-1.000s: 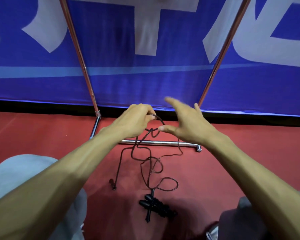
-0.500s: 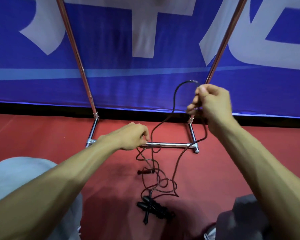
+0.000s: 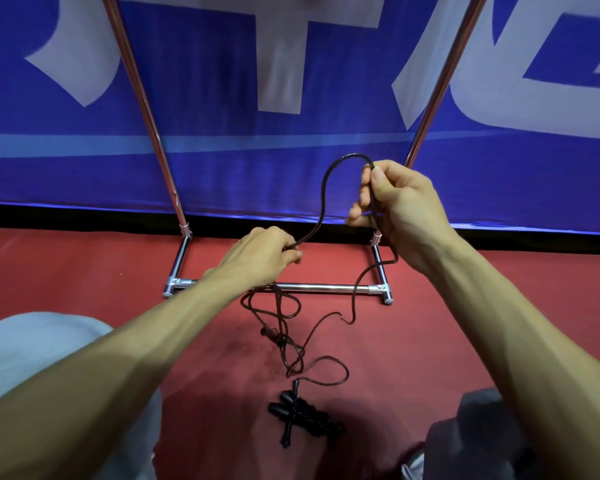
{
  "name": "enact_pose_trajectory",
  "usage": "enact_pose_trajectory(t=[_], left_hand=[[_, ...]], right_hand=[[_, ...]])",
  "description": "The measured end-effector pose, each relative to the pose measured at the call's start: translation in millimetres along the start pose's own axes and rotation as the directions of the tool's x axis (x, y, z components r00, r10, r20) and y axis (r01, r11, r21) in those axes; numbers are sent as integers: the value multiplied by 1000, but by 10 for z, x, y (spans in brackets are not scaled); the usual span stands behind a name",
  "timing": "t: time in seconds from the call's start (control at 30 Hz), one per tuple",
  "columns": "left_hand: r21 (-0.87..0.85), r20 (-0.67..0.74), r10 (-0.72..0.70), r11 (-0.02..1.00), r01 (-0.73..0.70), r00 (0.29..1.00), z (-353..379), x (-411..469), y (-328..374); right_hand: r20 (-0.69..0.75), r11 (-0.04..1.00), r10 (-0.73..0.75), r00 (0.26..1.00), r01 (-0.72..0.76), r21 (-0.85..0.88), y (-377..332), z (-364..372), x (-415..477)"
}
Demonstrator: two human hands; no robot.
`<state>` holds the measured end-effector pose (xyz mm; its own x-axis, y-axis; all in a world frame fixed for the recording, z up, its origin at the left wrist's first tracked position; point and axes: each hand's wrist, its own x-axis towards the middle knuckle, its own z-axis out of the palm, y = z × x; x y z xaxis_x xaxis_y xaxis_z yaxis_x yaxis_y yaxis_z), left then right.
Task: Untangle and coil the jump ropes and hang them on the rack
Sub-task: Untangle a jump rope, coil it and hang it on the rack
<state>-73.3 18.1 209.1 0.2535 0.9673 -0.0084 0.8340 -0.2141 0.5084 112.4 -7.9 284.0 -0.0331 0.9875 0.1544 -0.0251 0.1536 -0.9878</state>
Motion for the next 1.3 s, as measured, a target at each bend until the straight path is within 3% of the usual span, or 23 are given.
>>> enact_pose_trajectory(t=[0.1,0.13,0.17,0.2,0.27,0.33,0.4,0.43,0.47,0.53,0.6,0.7,0.8,0.87,0.97,1.03,1.1,1.2,1.3], left_hand=[[-37,-22,-9,999,8,1000,-31,1,1],[-46,-28,-4,999,3,1000,-52,-1,9],[-54,-25,-2,999,0,1000,-79,0,12],[-58,-23,8,998,-10,1000,-102,1,17],[-49,-13,33,998,-34,999,-130,-7,23],[-20,-9,50,999,-50,999,-131,-20,13],[8,-15,42,999,-41,999,-131,-29,-7],[17,-23,32,999,-32,999,-134,-27,-20],[25,-32,25,999,-24,999,-141,-31,-27],[29,-39,30,999,-29,999,-142,-35,-24],[44,-33,59,997,-57,998,-120,-47,3],[60,-70,112,992,-108,991,-77,-72,48],[23,-90,116,993,-115,989,-99,-82,62],[19,-66,78,997,-77,995,-124,-70,6],[65,61,14,998,-18,998,-131,-58,-139],[73,100,28,997,-35,995,-110,-71,-158],[42,68,70,996,-73,995,-90,-71,-117],[-71,19,61,996,-60,998,-102,-43,-24],[-226,79,90,971,-70,993,-91,-38,99]], right_hand=[[-156,993,116,981,-119,-14,27,-61,40],[-222,983,130,966,-155,-101,59,-97,58],[-286,939,88,954,-176,-295,95,-141,83],[-312,831,7,950,-179,-527,135,-173,90],[-144,590,-213,966,9,-808,184,-147,29],[146,393,-353,924,288,-873,186,-43,-50],[355,87,-206,912,379,-921,190,20,-103],[387,-27,-33,922,386,-922,202,27,-108],[364,-75,161,918,379,-922,230,18,-100],[291,-37,470,833,348,-937,269,26,-109],[301,42,506,809,325,-945,328,74,-120],[345,288,337,876,253,-924,440,153,-118],[301,535,86,950,211,-818,436,162,-81],[190,672,-57,980,178,-719,370,130,-6],[-109,949,-105,988,67,-308,202,13,82],[-240,994,-16,971,-11,-108,97,-90,81],[-243,996,62,968,-77,-52,57,-155,52],[-117,989,125,985,-133,-64,67,-64,-16],[24,988,114,993,-111,-105,125,70,-62]])
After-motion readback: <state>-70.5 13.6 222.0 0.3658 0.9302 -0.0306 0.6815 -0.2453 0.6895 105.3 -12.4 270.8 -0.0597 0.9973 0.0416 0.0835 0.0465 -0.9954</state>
